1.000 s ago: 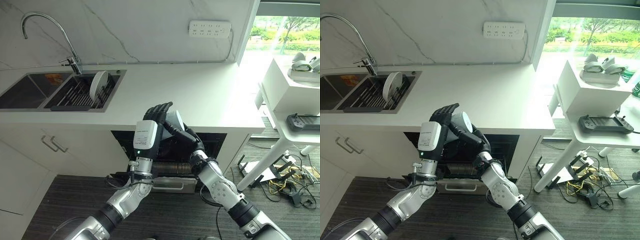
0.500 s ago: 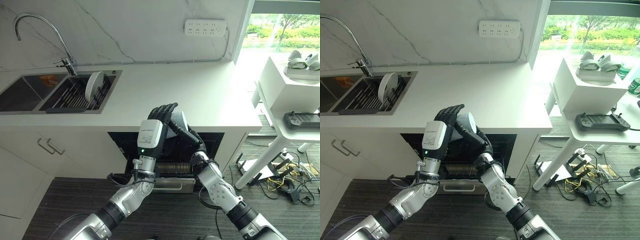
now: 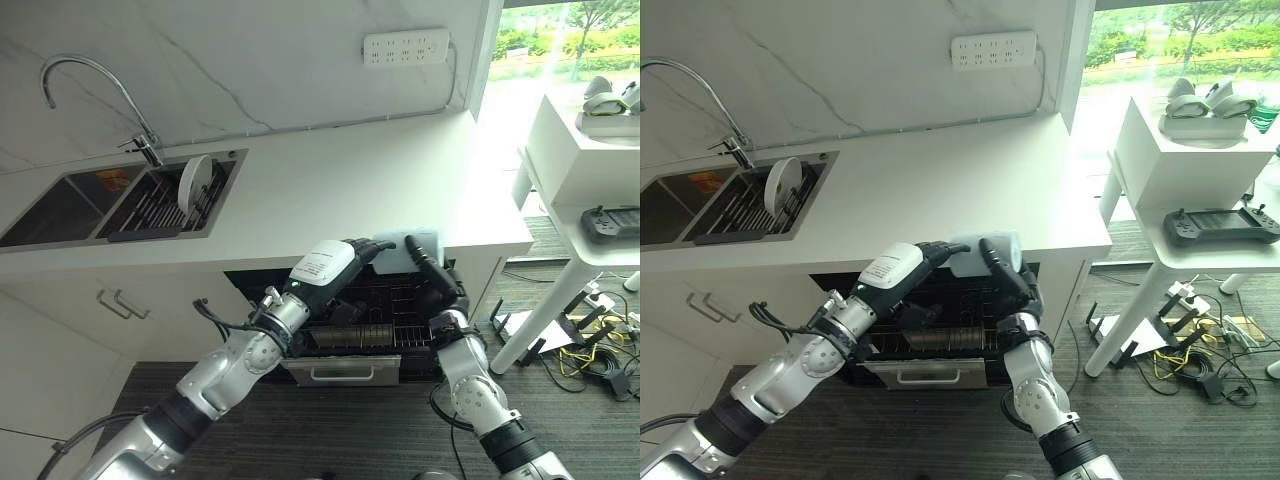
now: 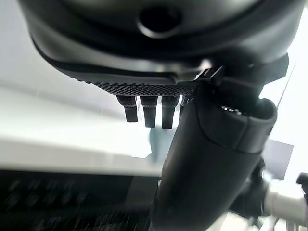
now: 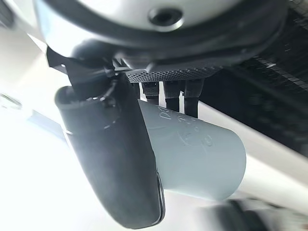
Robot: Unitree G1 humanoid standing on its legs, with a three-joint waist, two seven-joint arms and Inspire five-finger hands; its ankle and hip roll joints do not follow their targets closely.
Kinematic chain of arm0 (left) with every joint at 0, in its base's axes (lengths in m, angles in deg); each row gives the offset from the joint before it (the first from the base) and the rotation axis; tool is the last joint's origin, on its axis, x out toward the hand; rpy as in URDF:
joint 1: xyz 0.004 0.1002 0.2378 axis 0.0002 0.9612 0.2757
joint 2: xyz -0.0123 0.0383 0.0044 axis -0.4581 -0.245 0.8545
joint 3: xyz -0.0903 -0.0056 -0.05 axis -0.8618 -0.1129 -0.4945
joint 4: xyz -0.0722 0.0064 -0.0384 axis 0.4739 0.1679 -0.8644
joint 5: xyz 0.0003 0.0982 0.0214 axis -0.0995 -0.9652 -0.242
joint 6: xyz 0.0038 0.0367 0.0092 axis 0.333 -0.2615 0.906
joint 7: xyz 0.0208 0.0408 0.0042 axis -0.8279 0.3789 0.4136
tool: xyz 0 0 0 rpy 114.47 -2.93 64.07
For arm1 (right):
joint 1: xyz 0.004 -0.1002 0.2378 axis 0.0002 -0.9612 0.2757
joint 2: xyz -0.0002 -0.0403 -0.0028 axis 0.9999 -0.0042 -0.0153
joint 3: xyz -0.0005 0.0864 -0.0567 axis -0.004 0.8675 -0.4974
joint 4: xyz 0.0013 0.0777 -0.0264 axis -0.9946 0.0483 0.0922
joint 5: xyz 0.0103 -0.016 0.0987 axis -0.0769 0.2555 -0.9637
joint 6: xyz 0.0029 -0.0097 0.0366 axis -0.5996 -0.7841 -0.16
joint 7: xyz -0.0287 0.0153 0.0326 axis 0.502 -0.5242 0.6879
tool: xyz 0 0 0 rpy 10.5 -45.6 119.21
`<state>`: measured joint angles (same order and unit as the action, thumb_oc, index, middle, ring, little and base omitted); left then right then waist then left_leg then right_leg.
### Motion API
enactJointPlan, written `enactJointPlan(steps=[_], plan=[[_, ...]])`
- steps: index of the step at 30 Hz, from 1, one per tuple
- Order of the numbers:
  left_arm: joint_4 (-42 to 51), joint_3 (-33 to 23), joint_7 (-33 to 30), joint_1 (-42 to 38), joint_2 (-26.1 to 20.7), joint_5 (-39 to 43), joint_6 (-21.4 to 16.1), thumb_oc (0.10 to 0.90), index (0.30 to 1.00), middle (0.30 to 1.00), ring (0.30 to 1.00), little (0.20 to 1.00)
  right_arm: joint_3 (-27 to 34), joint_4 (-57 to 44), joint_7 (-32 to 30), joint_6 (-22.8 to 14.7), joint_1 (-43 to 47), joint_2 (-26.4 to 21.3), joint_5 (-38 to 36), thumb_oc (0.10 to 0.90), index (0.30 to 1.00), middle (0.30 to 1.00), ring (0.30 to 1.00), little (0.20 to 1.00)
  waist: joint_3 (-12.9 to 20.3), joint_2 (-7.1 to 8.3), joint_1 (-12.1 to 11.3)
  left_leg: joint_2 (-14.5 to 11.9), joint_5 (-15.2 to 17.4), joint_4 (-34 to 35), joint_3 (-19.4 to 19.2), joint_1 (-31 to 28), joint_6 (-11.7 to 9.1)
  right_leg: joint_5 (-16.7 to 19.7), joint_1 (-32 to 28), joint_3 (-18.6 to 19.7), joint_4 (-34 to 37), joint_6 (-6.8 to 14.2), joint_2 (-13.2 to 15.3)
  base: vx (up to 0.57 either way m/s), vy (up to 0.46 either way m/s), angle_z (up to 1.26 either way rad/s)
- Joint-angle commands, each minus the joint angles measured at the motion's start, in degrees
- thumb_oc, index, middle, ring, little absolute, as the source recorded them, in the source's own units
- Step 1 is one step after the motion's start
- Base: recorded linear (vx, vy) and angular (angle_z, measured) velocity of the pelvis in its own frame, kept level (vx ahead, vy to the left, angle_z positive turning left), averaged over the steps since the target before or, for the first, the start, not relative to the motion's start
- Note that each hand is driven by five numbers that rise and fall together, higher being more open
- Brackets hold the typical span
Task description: Place the dishes in the dishwasher.
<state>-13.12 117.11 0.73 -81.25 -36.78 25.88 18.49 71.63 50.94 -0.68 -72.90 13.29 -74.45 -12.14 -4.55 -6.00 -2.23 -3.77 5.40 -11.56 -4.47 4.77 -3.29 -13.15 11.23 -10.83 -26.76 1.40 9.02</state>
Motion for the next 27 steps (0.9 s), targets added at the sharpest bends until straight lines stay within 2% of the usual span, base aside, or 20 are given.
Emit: enactJointPlan(steps=[1, 6, 11, 12, 15, 19, 23, 25, 26, 27], plan=[[5.9, -8.1, 6.0, -0.3, -3.5, 9.0, -1.2, 0.800, 0.900, 0.900, 0.900, 0.900, 5.9, -10.0, 2.3, -7.1, 6.8, 0.3, 5.3, 0.400, 0.300, 0.300, 0.300, 0.300, 2.9, 3.47, -1.2, -1.3, 7.0, -5.6, -0.1, 1.9, 2.0, 4.2, -4.4, 0.8, 9.6, 6.7, 2.2, 0.00, 0.000, 0.00], [7.5, -14.1, 3.7, 3.1, -3.3, 9.7, -2.2, 0.800, 0.900, 0.900, 0.900, 0.900, 8.0, -10.6, 2.9, -7.3, 4.8, 0.1, 5.3, 0.400, 0.300, 0.300, 0.300, 0.300, 3.0, 3.55, -1.9, -1.2, 6.8, -5.6, 0.3, 2.1, 2.0, 4.2, -4.4, 0.3, 9.6, 6.7, 2.4, 0.00, -0.001, 0.02], [5.9, -19.7, -4.8, 6.4, -3.1, 8.7, -5.6, 0.800, 0.900, 0.900, 0.900, 0.900, 8.6, -11.2, 3.9, -7.0, 2.9, 0.0, 5.6, 0.400, 0.300, 0.300, 0.300, 0.300, 3.2, 3.81, -2.1, -1.2, 6.6, -5.6, 0.7, 2.5, 1.9, 4.0, -4.2, 0.2, 9.6, 6.5, 2.5, 0.01, 0.001, 0.06], [5.5, -22.1, -8.0, 7.6, -3.0, 8.6, -7.2, 0.800, 0.900, 0.900, 0.900, 0.900, 9.1, -11.3, 4.7, -6.2, 2.0, -0.1, 5.0, 0.400, 0.300, 0.300, 0.300, 0.300, 3.4, 3.98, -2.3, -1.2, 6.6, -5.6, 0.7, 2.6, 1.8, 4.0, -4.2, 0.1, 9.6, 6.4, 2.5, 0.00, 0.000, 0.00], [4.9, -24.6, -8.1, 9.0, -2.4, 9.7, -9.1, 0.800, 0.900, 0.900, 0.900, 0.900, 9.3, -11.9, 5.4, -4.6, 1.2, 0.0, 4.9, 0.400, 0.300, 0.300, 0.300, 0.300, 3.5, 4.16, -2.4, -1.3, 6.5, -5.6, 0.8, 2.7, 1.8, 3.9, -4.2, 0.1, 9.6, 6.3, 2.5, 0.02, -0.008, 0.01], [5.4, -26.8, -5.2, 12.2, -1.2, 9.7, -8.2, 0.800, 0.900, 0.900, 0.900, 0.900, 9.5, -13.2, 7.1, -1.5, -0.4, 0.2, 4.4, 0.400, 0.300, 0.300, 0.300, 0.300, 3.5, 4.45, -2.3, -1.5, 6.5, -5.6, 0.7, 2.8, 1.6, 3.8, -4.1, -0.2, 9.6, 6.2, 2.5, 0.01, -0.028, 0.00], [4.7, -27.2, -2.9, 14.4, -0.5, 9.0, -7.1, 0.800, 0.900, 0.900, 0.900, 0.900, 9.3, -13.9, 11.2, 1.7, -1.9, 0.2, 3.8, 0.400, 0.300, 0.300, 0.300, 0.300, 3.5, 4.62, -2.0, -2.2, 6.2, -5.6, -0.1, 2.5, 1.3, 3.7, -4.4, -0.7, 9.6, 5.7, 2.1, 0.02, -0.064, 0.01], [3.4, -26.0, -2.9, 14.7, -0.2, 7.2, -6.4, 0.800, 0.900, 0.900, 0.900, 0.900, 8.9, -14.8, 14.1, 3.8, -2.7, -0.4, 2.8, 0.400, 0.300, 0.300, 0.300, 0.300, 2.9, 5.04, -1.0, -3.8, 4.6, -5.6, -3.4, 0.8, 0.3, 4.0, -4.8, -1.5, 9.6, 5.2, 1.9, 0.02, -0.060, 0.06], [2.0, -25.2, -2.6, 14.4, -0.3, 6.1, -7.3, 0.800, 0.900, 0.900, 0.900, 0.900, 9.1, -15.2, 15.8, 4.2, -2.9, -1.5, 2.6, 0.400, 0.300, 0.300, 0.300, 0.300, 2.0, 5.92, -0.6, -3.3, 2.8, -5.6, -5.0, -0.9, -0.1, 4.6, -5.4, -1.6, 9.6, 4.9, 2.3, 0.02, -0.042, 0.22], [1.4, -24.8, -2.7, 14.1, -0.5, 6.6, -8.0, 0.800, 0.900, 0.900, 0.900, 0.900, 9.1, -15.2, 16.8, 3.6, -2.8, -2.5, 2.6, 0.400, 0.300, 0.300, 0.300, 0.300, 0.7, 6.78, -1.1, -2.3, -0.9, -5.6, -3.5, -1.4, -0.5, 5.1, -5.9, -0.8, 9.6, 4.4, 2.5, 0.00, 0.011, 0.25]])
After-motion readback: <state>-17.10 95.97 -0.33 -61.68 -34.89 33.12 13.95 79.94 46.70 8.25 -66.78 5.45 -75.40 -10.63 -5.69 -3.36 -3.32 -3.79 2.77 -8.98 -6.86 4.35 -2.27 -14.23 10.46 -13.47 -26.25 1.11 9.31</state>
